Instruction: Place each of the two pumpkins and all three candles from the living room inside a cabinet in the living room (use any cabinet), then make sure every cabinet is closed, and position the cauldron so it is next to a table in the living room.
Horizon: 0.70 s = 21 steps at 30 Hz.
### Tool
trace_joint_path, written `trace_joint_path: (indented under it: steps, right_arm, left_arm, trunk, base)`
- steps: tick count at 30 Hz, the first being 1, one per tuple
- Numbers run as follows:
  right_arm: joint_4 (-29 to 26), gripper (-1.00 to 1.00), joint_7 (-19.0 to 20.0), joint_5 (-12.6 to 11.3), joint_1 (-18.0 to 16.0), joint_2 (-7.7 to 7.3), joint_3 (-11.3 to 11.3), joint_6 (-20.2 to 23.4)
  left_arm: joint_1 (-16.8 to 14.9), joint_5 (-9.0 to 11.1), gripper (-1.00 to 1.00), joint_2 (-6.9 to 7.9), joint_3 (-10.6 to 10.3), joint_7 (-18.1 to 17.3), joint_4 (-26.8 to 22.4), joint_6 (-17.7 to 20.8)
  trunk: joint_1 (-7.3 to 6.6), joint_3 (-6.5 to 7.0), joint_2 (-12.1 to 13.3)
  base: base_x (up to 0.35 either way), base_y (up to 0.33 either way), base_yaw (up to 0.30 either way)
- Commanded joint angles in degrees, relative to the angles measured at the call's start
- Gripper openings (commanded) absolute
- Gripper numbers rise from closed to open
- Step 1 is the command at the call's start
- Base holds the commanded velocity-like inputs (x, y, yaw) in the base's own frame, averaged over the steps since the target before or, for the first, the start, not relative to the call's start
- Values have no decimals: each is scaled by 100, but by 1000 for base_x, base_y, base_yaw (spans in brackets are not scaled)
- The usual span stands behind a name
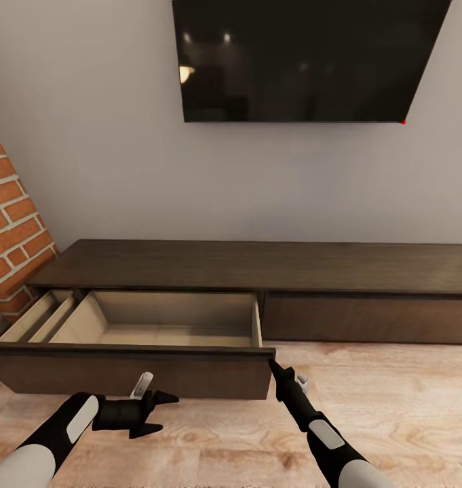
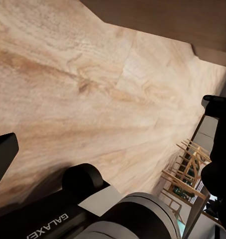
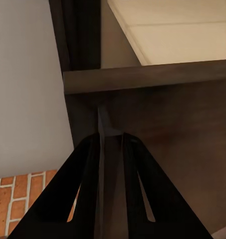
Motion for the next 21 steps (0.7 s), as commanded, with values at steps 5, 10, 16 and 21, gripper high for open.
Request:
trace_joint_path:
  steps: [5, 10, 16, 21]
  right_arm:
    - [-13, -100, 69, -91, -3, -1, -52, 40]
    - [-13, -100, 69, -91, -3, -1, -52, 39]
    - [-13, -100, 69, -91, -3, -1, -49, 38]
    - [-13, -100, 69, -91, -3, -1, -50, 35]
  left_arm:
    - [6, 0, 100, 1, 2, 0, -1, 0]
    - [7, 0, 100, 1, 2, 0, -1, 0]
    - [3, 0, 100, 1, 3, 0, -1, 0]
    - [3, 0, 100, 1, 7, 0, -1, 0]
  trunk:
    - [-1, 0, -1]
    - [-1, 0, -1]
    - [-1, 0, -1]
    - [-1, 0, -1]
  base:
    - [-21, 0, 0]
    - [-6, 0, 0]
    - [-80, 0, 0]
    - [-6, 0, 0]
